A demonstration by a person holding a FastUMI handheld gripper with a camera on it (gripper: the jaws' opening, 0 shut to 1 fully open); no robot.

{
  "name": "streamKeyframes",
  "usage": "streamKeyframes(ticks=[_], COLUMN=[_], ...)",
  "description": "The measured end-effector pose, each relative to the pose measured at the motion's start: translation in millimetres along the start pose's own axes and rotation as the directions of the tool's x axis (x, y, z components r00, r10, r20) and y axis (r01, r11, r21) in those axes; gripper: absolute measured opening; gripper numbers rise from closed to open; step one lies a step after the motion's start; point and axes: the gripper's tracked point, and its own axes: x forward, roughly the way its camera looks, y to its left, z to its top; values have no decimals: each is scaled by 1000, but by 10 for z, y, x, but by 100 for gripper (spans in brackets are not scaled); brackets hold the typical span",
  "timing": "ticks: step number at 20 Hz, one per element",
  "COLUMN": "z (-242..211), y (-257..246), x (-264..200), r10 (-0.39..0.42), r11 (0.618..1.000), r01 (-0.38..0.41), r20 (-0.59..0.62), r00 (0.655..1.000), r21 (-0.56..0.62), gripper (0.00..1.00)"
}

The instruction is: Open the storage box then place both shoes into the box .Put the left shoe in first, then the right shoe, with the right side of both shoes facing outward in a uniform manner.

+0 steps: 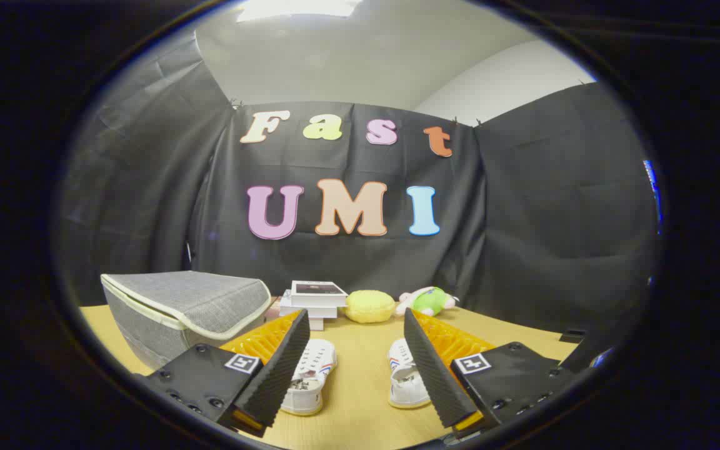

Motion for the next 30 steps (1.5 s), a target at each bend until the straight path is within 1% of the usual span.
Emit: streamKeyframes(ticks=[5, 9, 12, 17, 20, 25, 30], z=[-65, -109, -83, -130, -115, -158, -88], y=[-49, -29, 54, 68, 161, 137, 203], x=[20, 2, -39, -50, -45, -43, -79], r10=[-43, -56, -30, -39, -17, -17, 4], r11=[998, 996, 999, 999, 1000, 1000, 1000], r01=[43, 56, 30, 39, 17, 17, -4], r20=[2, -2, 6, 3, 16, 1, 14], r00=[999, 998, 1000, 999, 1000, 1000, 1000], r21=[-44, -68, -45, -31, -16, -20, 16], gripper=[97, 97, 97, 97, 97, 98, 98])
